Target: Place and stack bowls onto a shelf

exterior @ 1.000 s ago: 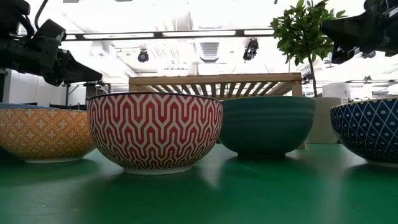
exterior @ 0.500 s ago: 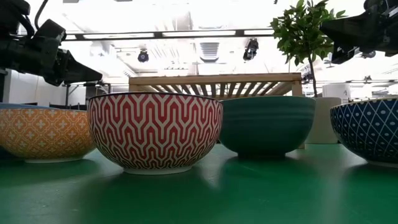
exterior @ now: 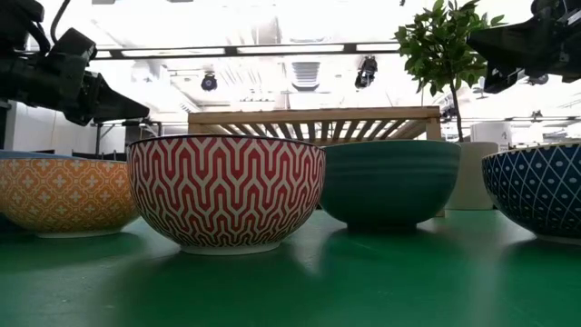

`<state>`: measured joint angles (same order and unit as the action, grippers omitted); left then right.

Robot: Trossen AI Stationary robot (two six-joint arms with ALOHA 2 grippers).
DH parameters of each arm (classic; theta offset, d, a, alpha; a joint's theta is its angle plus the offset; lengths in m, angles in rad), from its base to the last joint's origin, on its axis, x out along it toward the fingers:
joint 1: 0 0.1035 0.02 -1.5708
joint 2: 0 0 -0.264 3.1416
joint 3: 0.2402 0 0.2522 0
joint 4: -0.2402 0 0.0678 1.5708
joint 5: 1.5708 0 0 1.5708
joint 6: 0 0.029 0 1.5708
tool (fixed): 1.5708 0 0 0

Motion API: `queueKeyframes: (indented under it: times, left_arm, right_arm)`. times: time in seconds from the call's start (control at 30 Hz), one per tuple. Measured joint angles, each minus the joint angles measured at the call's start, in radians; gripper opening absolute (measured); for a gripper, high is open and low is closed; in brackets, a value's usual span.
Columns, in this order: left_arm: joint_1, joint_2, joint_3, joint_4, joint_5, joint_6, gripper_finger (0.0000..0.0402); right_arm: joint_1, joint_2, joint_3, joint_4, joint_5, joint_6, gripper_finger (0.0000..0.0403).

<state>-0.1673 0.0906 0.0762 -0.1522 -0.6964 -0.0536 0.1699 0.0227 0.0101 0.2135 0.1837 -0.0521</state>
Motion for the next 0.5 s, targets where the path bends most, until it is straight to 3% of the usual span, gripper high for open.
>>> queueKeyframes:
  times: [0.2,0.37,0.5]
  left_arm:
    - [0.0,0.0,-0.001,0.006,0.0,0.0,0.0075]
    - [0.0,0.0,-0.001,0.007,0.0,0.0,0.0075]
    - [0.0,0.0,-0.001,0.009,0.0,0.0,0.0075]
  right_arm:
    - [0.0,0.0,0.0,0.009,-0.001,-0.019,0.0018]
    - [0.0,-0.001,0.0,0.092,-0.009,0.432,0.0018]
    - [0.035,0.021,0.0,0.093,-0.122,0.505,0.0018]
